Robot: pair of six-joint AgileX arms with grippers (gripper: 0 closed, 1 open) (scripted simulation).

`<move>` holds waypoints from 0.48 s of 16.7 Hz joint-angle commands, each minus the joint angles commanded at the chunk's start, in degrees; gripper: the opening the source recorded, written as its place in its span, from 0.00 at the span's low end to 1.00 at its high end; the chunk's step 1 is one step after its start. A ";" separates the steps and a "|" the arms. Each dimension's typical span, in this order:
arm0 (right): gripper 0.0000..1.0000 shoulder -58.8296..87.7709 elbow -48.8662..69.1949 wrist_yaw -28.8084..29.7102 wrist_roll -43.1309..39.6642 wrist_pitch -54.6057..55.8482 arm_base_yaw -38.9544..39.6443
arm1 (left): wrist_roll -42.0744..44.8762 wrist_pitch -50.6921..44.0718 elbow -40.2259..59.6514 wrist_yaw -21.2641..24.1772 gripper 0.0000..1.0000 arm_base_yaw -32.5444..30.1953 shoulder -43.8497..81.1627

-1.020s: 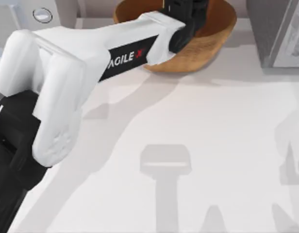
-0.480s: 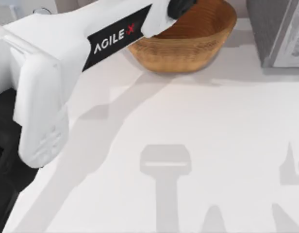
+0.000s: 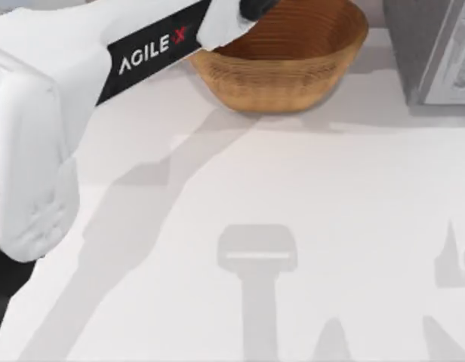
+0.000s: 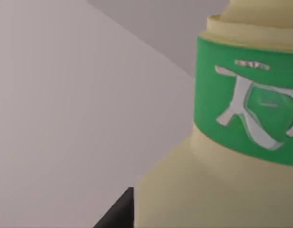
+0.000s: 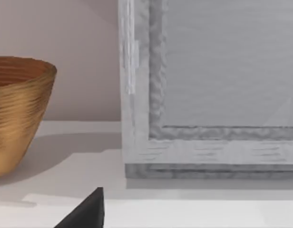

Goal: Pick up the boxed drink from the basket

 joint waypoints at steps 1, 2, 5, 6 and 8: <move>1.00 0.00 0.00 0.00 0.00 0.00 0.00 | 0.09 -0.35 -2.36 0.76 0.00 0.73 -2.28; 1.00 0.00 0.00 0.00 0.00 0.00 0.00 | 0.14 -0.72 -5.12 1.63 0.00 1.63 -4.99; 1.00 0.00 0.00 0.00 0.00 0.00 0.00 | 0.21 -2.03 -15.42 4.56 0.00 4.71 -15.31; 1.00 0.00 0.00 0.00 0.00 0.00 0.00 | 0.22 -2.50 -19.49 5.54 0.00 5.96 -19.48; 1.00 0.00 0.00 0.00 0.00 0.00 0.00 | 0.22 -3.33 -27.88 7.36 0.00 8.54 -28.50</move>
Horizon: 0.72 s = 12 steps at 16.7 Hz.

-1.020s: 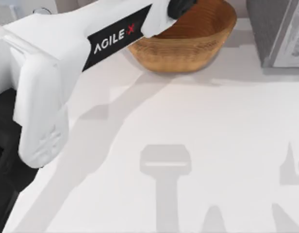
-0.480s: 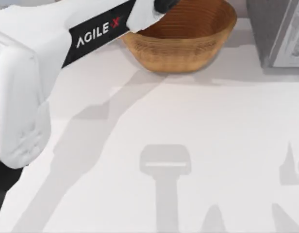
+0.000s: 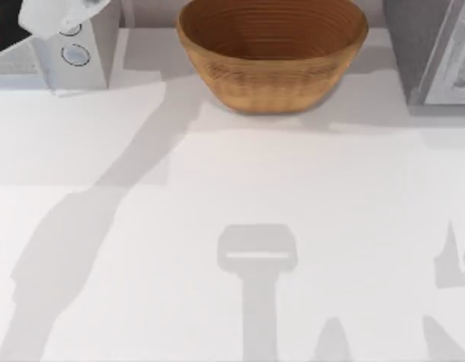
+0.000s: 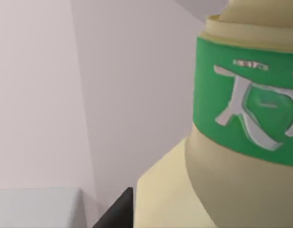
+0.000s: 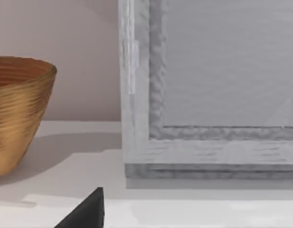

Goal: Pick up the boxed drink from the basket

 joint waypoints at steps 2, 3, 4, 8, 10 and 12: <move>1.00 0.00 0.00 0.00 0.00 0.00 0.00 | 0.00 -0.75 -8.06 1.58 0.00 2.12 -8.75; 1.00 0.00 0.00 0.00 0.00 0.00 0.00 | -0.02 -1.11 -11.68 2.42 0.00 3.10 -12.99; 1.00 0.00 0.00 0.00 0.00 0.00 0.00 | -0.08 -1.45 -15.20 3.31 0.00 4.14 -16.99; 1.00 0.00 0.00 0.00 0.00 0.00 0.00 | -0.51 -2.66 -27.86 7.02 0.00 8.30 -30.14; 1.00 0.00 0.00 0.00 0.00 0.00 0.00 | -0.75 -3.21 -32.99 8.87 0.00 10.33 -36.19; 1.00 0.00 0.00 0.00 0.00 0.00 0.00 | -0.88 -3.81 -39.08 10.81 0.00 12.52 -43.52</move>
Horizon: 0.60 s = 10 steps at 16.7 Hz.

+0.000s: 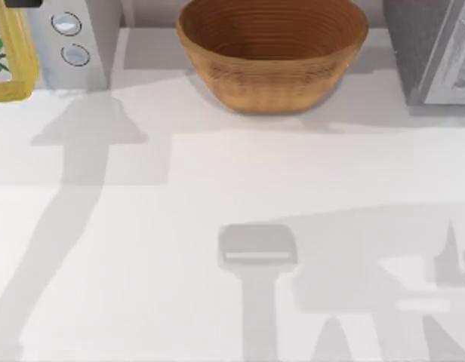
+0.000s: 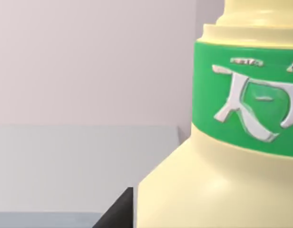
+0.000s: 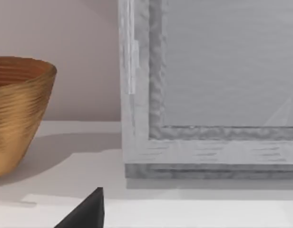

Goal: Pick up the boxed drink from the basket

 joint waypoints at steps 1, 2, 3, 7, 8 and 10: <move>1.00 0.00 0.00 0.00 0.00 0.00 0.00 | -0.02 -0.30 -3.73 0.94 0.00 1.01 -4.32; 1.00 0.00 0.00 0.00 0.00 0.00 0.00 | -0.05 -0.57 -7.77 1.84 0.00 1.91 -8.92; 1.00 0.00 0.00 0.00 0.00 0.00 0.00 | -0.07 -0.83 -12.11 2.68 0.00 2.72 -13.80; 1.00 0.00 0.00 0.00 0.00 0.00 0.00 | -0.13 -1.79 -31.67 6.30 0.00 7.22 -35.31; 1.00 0.00 0.00 0.00 0.00 0.00 0.00 | -0.13 -2.07 -35.90 7.33 0.00 8.45 -40.09; 1.00 0.00 0.00 0.00 0.00 0.00 0.00 | -0.15 -2.67 -43.24 9.61 0.00 10.98 -48.55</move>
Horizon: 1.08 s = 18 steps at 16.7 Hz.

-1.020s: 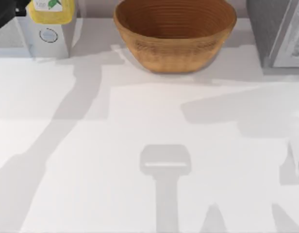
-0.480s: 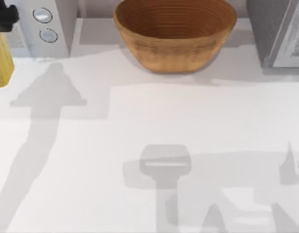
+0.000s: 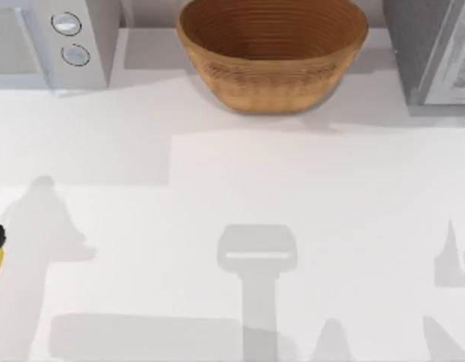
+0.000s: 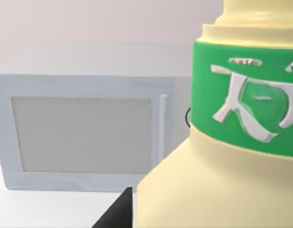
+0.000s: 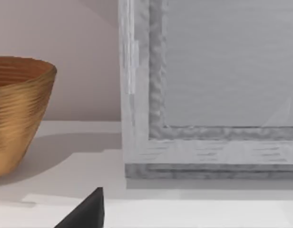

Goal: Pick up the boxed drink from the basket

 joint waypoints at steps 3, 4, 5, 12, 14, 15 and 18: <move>1.00 0.00 0.00 0.00 0.00 0.00 0.00 | -0.01 -0.92 -7.57 3.66 0.00 3.13 -8.84; 1.00 0.00 0.00 0.00 0.00 0.00 0.00 | 0.00 -1.14 -9.06 4.60 0.00 3.80 -10.57; 1.00 0.00 0.00 0.00 0.00 0.00 0.00 | 0.01 -1.31 -10.16 5.30 0.00 4.31 -11.84; 1.00 0.00 0.00 0.00 0.00 0.00 0.00 | 0.14 -1.33 -10.83 5.62 0.00 4.51 -12.36; 1.00 0.00 0.00 0.00 0.00 0.00 0.00 | 0.50 0.41 -10.81 4.98 0.00 4.58 -10.50; 1.00 0.00 0.00 0.00 0.00 0.00 0.00 | 0.74 2.19 -10.68 4.35 0.00 4.67 -8.68; 1.00 0.00 0.00 0.00 0.00 0.00 0.00 | 1.38 10.76 -9.74 1.45 0.00 5.17 -0.24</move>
